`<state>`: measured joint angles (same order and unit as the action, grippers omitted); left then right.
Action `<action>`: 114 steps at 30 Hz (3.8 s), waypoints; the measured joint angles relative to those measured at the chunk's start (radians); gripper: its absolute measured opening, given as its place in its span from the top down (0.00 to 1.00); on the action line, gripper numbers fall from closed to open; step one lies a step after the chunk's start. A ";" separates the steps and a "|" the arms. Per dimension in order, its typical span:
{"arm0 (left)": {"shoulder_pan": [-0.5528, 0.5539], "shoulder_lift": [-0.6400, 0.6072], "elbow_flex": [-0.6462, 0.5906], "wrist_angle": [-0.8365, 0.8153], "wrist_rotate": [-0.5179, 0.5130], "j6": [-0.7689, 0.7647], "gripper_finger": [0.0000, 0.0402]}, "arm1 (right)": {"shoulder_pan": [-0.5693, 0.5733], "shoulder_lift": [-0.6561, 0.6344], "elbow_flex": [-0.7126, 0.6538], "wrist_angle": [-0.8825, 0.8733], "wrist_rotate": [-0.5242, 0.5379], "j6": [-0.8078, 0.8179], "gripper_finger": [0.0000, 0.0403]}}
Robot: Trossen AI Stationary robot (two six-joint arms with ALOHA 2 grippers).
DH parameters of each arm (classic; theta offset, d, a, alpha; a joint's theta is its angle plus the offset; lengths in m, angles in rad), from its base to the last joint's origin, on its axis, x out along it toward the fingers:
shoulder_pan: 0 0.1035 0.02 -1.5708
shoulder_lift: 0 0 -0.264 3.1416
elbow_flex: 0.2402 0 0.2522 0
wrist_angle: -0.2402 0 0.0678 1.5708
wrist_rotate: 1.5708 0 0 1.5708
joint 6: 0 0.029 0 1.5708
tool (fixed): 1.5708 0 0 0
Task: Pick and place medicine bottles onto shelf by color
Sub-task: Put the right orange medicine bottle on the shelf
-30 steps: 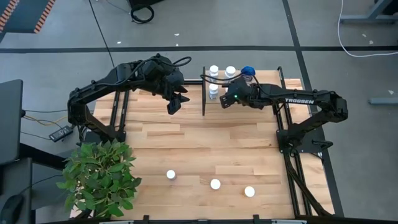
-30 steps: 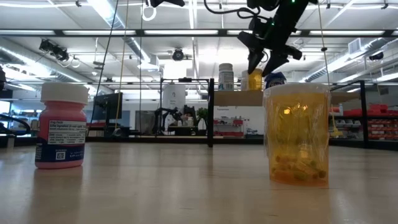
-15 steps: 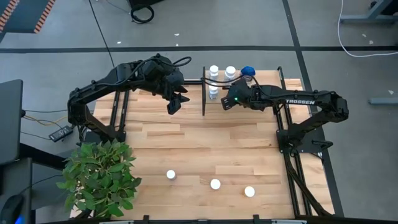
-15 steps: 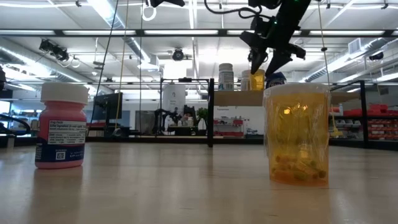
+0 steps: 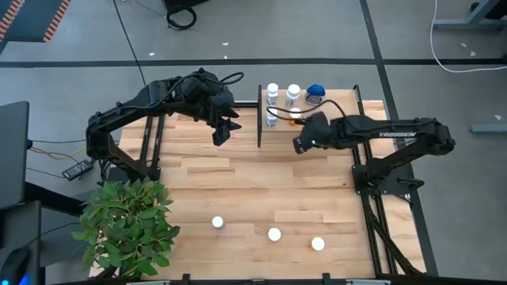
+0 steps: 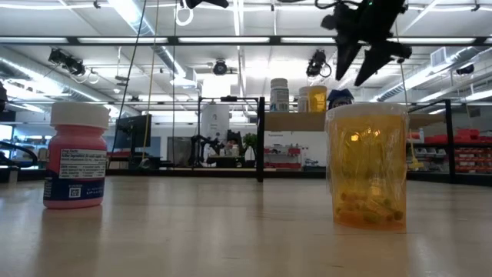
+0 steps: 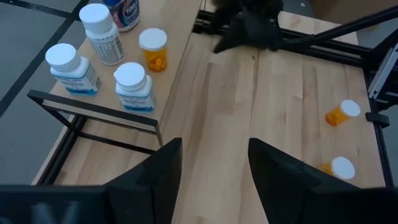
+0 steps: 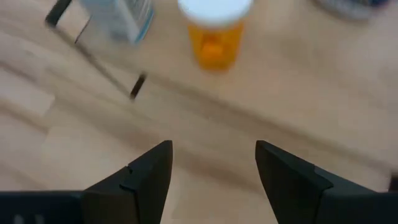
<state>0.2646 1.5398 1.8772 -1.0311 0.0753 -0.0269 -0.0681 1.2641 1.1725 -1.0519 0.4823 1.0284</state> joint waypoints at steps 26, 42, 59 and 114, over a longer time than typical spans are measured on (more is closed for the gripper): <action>-0.063 0.000 0.000 -0.022 -0.016 -0.205 0.46 | 0.776 0.148 0.000 0.167 -0.474 0.348 0.24; -0.234 0.000 -0.001 -0.038 -0.168 -0.356 0.46 | 0.877 0.397 0.000 0.300 -0.558 0.447 0.20; -0.298 0.000 -0.001 -0.068 -0.177 -0.382 0.46 | 0.860 0.407 0.000 0.232 -0.482 0.517 0.20; -0.301 0.000 -0.001 -0.075 -0.177 -0.381 0.46 | 0.860 0.502 0.071 0.178 -0.528 0.471 0.44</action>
<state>-0.0368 1.5398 1.8759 -1.1061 -0.1017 -0.4080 0.7923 1.7657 1.2436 -0.8737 -0.0452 1.4989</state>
